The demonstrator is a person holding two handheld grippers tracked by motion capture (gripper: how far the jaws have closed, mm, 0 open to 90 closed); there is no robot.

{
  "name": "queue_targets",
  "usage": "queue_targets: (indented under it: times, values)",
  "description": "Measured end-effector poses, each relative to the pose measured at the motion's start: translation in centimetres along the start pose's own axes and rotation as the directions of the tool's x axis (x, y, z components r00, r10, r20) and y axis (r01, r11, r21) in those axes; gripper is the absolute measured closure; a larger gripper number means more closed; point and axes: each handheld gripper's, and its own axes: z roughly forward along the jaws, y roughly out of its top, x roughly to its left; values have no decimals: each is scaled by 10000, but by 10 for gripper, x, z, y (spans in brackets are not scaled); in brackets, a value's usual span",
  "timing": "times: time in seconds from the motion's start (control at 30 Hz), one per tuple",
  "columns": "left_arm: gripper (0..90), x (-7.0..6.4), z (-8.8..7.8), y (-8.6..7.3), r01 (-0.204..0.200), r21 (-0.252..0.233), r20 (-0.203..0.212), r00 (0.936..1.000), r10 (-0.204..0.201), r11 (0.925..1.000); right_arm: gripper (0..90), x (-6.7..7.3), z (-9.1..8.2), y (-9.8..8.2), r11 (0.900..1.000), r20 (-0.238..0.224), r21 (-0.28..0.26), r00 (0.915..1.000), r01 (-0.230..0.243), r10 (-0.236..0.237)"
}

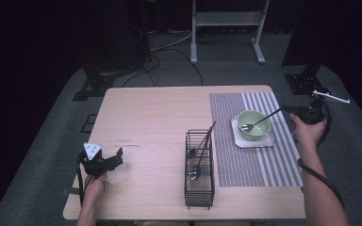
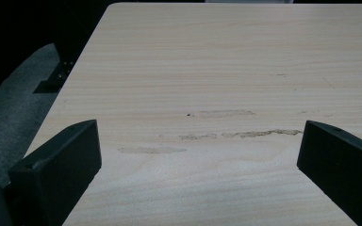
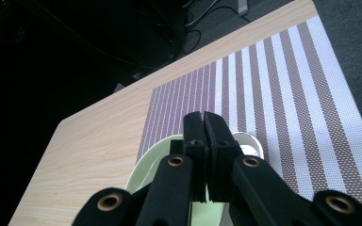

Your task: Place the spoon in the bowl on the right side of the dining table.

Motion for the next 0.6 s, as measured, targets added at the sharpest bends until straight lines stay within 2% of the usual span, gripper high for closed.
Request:
queue_targets:
  times: [0.37, 0.6]
  values:
    - [0, 0, 0, 0, 12, -1, 2, 10000, -12, 10000, 880, -6, 1, -3, 10000, -74, -16, 9999, -74, 74]
    - [0, 0, 0, 0, 20, 4, -8, 10000, -20, 10000, 864, -14, 2, -5, 9995, -169, -22, 9993, -321, 321]
